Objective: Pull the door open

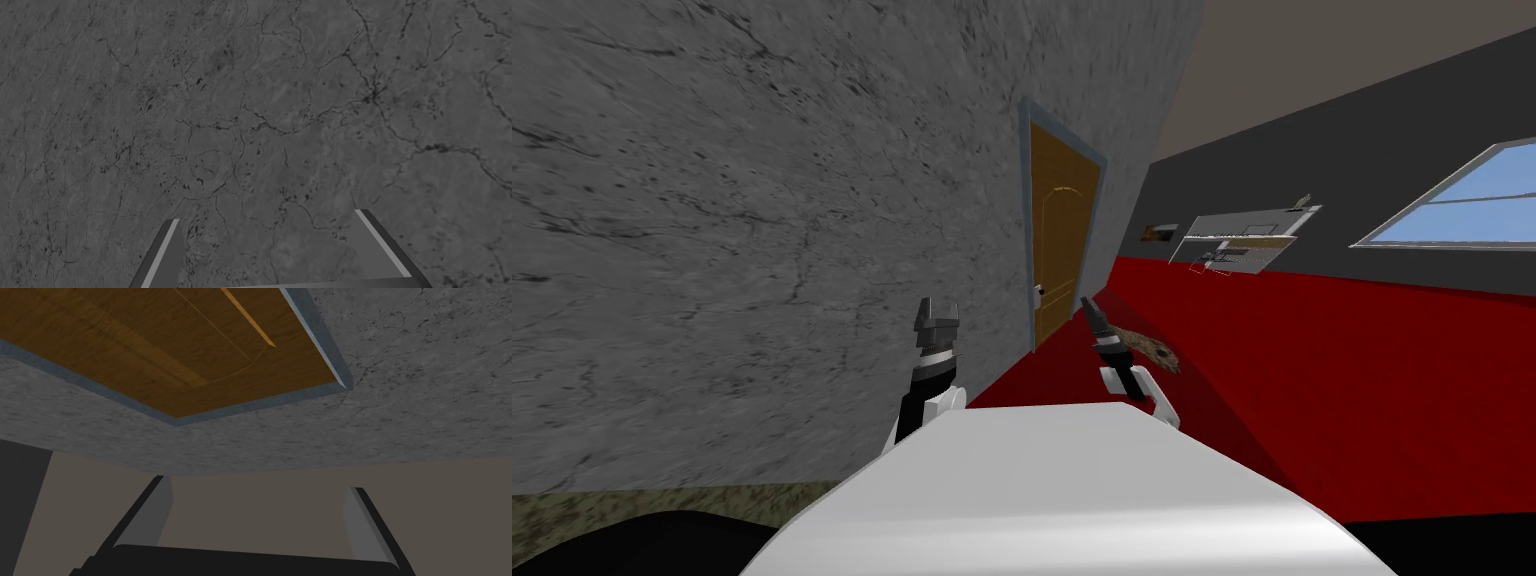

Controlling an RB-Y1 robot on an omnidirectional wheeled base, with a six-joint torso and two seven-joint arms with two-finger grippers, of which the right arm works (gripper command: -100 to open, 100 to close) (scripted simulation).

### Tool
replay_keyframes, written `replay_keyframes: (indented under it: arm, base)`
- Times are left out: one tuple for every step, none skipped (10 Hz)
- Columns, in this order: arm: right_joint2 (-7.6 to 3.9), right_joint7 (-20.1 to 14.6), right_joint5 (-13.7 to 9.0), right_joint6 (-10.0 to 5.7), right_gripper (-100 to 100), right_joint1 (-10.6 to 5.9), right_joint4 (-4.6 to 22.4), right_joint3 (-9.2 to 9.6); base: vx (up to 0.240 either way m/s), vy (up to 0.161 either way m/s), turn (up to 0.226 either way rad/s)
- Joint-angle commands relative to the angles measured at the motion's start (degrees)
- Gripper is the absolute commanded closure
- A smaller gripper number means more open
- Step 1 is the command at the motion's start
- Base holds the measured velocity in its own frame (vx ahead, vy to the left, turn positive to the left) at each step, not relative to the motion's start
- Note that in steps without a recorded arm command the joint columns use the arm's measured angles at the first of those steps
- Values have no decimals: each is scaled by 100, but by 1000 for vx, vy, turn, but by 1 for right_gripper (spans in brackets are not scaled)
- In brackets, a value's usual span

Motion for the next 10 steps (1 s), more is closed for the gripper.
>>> replay_keyframes:
  arm:
    - [-4, 118, 279, -35, -100, -100, 248, -24]
    - [-22, 175, 442, -52, -100, -172, 402, -52]
    - [-39, 233, 605, -70, -100, -244, 564, -81]
    - [-53, 291, 767, -87, -100, -316, 722, -109]
    - [-67, 349, 930, -105, -100, -389, 874, -137]
    - [-80, 407, 1092, -122, -100, -461, 1023, -166]
    - [-93, 464, 1254, -140, -100, -533, 1195, -194]
    - [-103, 521, 1412, -157, -100, -603, 1349, -222]
    - [-113, 577, 1570, -174, -100, -673, 1502, -250]
    - [-123, 633, 1728, -191, -100, -743, 1656, -277]
  base:
    - [80, -48, 97]
    - [79, -53, 89]
    - [78, -68, 109]
    - [101, -74, 111]
    - [95, -69, 99]
    - [89, -68, 95]
    - [83, -74, 118]
    - [82, -66, 107]
    - [86, -62, 104]
    - [89, -70, 103]
